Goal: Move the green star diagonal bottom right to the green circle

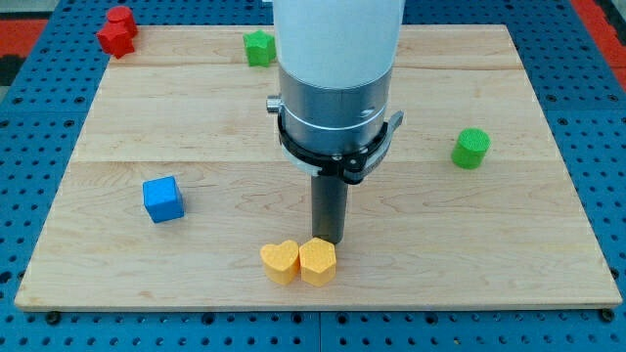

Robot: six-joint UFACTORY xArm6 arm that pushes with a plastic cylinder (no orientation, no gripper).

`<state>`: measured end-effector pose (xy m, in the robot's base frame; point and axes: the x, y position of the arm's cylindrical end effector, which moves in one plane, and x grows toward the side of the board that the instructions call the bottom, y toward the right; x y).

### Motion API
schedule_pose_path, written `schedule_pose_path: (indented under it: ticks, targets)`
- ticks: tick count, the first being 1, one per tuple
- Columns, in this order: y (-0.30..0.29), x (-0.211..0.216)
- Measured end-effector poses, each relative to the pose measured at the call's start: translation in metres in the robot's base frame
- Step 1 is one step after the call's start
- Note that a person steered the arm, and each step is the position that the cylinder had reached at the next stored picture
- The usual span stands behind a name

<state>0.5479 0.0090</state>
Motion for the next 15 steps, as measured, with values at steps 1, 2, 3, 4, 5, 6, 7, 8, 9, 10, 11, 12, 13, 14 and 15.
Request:
schedule_pose_path:
  ticks: [1,2,3,4,5,6,7,8,9,10,11,12,13,14,15]
  targets:
    - [-0.001,0.0]
    - [-0.003,0.0]
    - [-0.04,-0.02]
    - [-0.093,-0.051]
    - [-0.111,-0.1]
    - [-0.111,-0.148]
    - [-0.111,-0.19]
    - [-0.111,-0.222]
    - [-0.111,-0.251]
    - [-0.111,-0.273]
    - [-0.116,-0.293]
    - [-0.138,-0.303]
    - [-0.138,-0.321]
    - [-0.073,-0.334]
    - [0.001,-0.319]
